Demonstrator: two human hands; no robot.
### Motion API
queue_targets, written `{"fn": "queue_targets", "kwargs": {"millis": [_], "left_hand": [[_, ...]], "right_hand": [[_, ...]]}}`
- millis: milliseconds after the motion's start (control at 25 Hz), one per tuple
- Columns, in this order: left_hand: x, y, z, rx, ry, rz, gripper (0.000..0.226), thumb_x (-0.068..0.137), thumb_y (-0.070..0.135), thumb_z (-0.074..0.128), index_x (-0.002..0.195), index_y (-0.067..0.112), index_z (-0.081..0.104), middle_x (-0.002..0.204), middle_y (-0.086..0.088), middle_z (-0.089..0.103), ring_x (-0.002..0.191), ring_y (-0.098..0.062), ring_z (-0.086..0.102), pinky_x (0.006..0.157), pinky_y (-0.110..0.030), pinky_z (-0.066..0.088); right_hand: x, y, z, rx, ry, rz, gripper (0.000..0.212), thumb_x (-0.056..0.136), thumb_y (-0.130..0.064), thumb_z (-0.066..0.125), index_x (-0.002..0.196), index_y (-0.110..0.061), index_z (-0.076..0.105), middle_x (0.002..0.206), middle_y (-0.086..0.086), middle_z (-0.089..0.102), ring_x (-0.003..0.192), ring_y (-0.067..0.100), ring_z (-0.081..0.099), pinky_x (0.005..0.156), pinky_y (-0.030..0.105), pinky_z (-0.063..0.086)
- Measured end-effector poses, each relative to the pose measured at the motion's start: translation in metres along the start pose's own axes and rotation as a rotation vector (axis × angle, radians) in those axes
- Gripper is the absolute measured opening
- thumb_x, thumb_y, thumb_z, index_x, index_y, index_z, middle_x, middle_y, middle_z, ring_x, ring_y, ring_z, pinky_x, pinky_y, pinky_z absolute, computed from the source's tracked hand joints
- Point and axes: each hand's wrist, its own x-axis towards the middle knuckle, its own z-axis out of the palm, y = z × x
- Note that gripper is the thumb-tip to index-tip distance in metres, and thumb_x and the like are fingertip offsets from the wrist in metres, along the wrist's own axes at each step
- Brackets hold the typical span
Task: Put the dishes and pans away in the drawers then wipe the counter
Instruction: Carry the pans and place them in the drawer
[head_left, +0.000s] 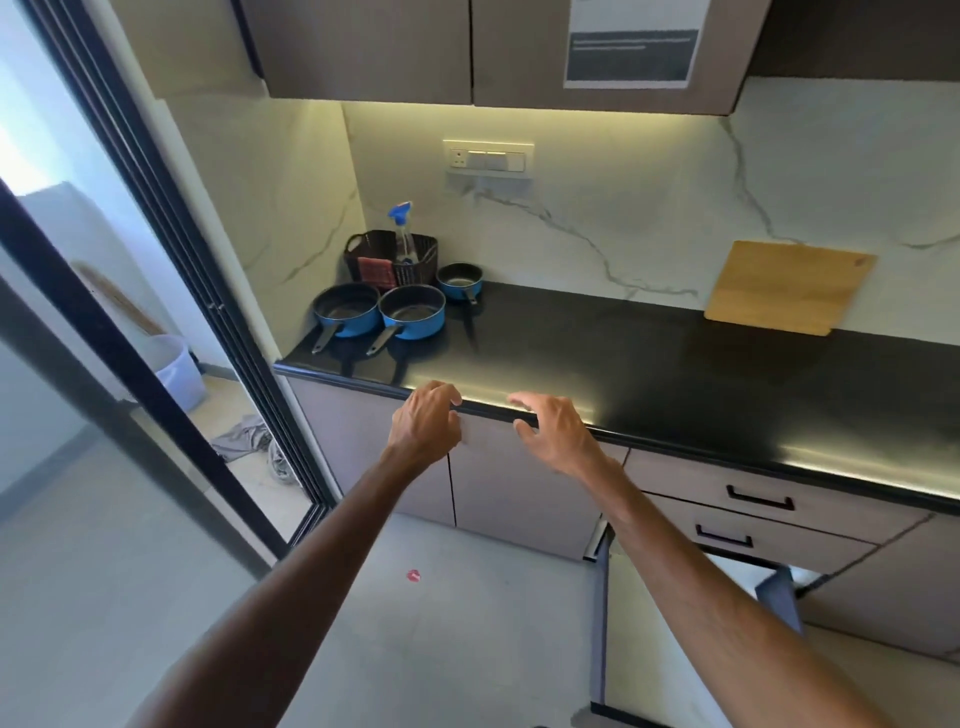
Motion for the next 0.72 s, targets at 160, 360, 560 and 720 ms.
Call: {"fn": "queue_targets", "kwargs": {"millis": [160, 360, 560, 720], "left_hand": [[0.045, -0.040, 0.009, -0.011, -0.002, -0.056, 0.022, 0.096, 0.010, 0.060, 0.116, 0.015, 0.067, 0.128, -0.006, 0.064, 0.109, -0.018, 0.063, 0.077, -0.026, 0.052], [0.104, -0.095, 0.008, 0.016, 0.003, -0.156, 0.020, 0.094, 0.011, 0.059, 0.112, 0.015, 0.068, 0.120, -0.003, 0.065, 0.105, -0.017, 0.062, 0.073, -0.026, 0.048], [0.169, -0.158, -0.002, -0.002, 0.054, -0.268, 0.020, 0.091, 0.009, 0.057, 0.107, 0.016, 0.068, 0.114, -0.005, 0.066, 0.097, -0.017, 0.062, 0.075, -0.034, 0.057], [0.223, -0.201, -0.004, 0.050, 0.065, -0.344, 0.024, 0.091, 0.008, 0.059, 0.113, 0.010, 0.068, 0.119, -0.009, 0.063, 0.103, -0.020, 0.060, 0.071, -0.031, 0.052]], "right_hand": [[0.069, 0.010, 0.032, 0.042, -0.052, 0.004, 0.044, 0.096, -0.013, 0.067, 0.139, -0.007, 0.062, 0.138, 0.009, 0.066, 0.128, 0.021, 0.063, 0.105, 0.019, 0.040], [0.162, 0.007, 0.072, 0.129, -0.135, 0.037, 0.047, 0.097, -0.015, 0.067, 0.142, -0.007, 0.058, 0.139, 0.010, 0.065, 0.127, 0.021, 0.063, 0.103, 0.023, 0.047], [0.243, -0.009, 0.105, 0.215, -0.223, 0.059, 0.046, 0.096, -0.017, 0.069, 0.140, -0.008, 0.060, 0.136, 0.008, 0.067, 0.124, 0.018, 0.065, 0.097, 0.020, 0.048], [0.296, -0.016, 0.138, 0.303, -0.252, 0.158, 0.040, 0.095, -0.019, 0.071, 0.134, -0.010, 0.064, 0.129, 0.004, 0.071, 0.119, 0.015, 0.067, 0.092, 0.020, 0.050]]}}
